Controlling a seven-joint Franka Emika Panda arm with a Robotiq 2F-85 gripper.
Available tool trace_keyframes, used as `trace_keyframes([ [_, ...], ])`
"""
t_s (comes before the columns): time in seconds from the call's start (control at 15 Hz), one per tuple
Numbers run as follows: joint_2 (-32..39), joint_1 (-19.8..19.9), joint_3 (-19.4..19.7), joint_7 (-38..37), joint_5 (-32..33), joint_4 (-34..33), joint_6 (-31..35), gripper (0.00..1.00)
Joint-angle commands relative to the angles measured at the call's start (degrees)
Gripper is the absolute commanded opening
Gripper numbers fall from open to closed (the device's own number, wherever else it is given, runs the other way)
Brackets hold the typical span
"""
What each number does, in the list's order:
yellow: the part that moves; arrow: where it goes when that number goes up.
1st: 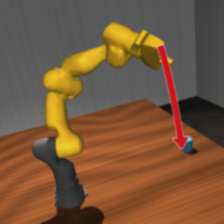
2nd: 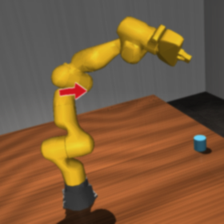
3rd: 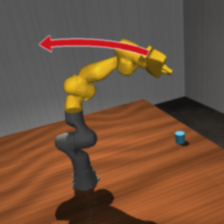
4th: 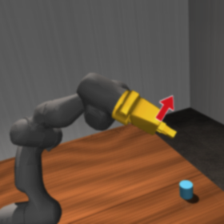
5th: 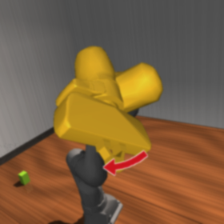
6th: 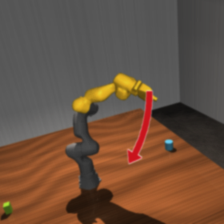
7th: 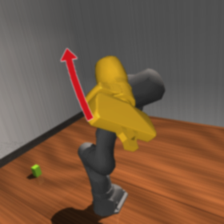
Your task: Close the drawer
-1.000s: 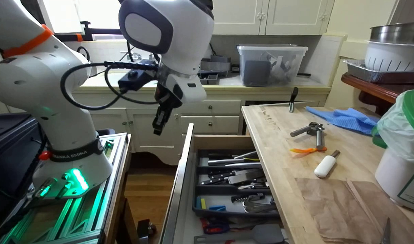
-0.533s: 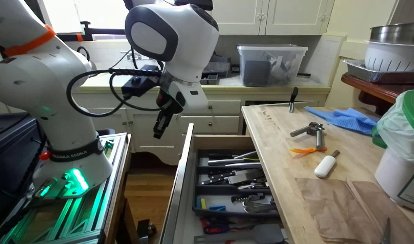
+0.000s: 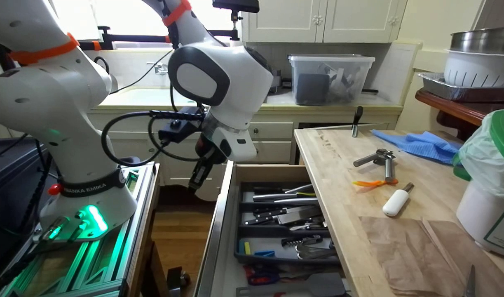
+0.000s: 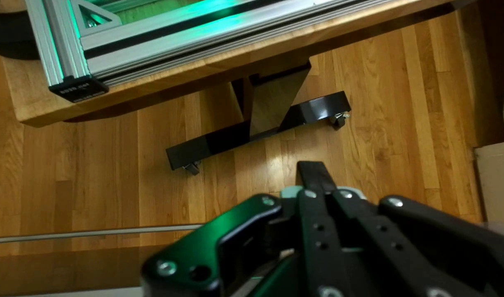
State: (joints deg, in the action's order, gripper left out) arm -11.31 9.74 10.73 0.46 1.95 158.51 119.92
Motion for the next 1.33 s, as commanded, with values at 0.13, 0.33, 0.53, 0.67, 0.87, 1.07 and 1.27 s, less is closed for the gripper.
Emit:
trace_keyframes([
  [0.13,9.25,-0.09,-1.35,-2.58,3.43,-0.11,10.83,0.0],
  [0.33,10.53,-0.6,-2.09,-4.67,6.25,-0.25,15.75,0.0],
  [0.53,10.74,-1.02,-2.74,-6.8,10.07,-0.43,19.58,0.0],
  [0.67,10.79,-1.16,-3.02,-7.87,12.09,-0.52,21.36,0.0],
  [0.87,11.03,-1.29,-3.23,-8.98,14.44,-0.51,22.47,0.0],
  [1.07,10.81,-1.01,-3.05,-10.49,18.28,-0.51,25.13,0.0],
  [1.27,10.53,-0.31,-2.46,-13.18,23.67,-0.47,28.8,0.0],
])
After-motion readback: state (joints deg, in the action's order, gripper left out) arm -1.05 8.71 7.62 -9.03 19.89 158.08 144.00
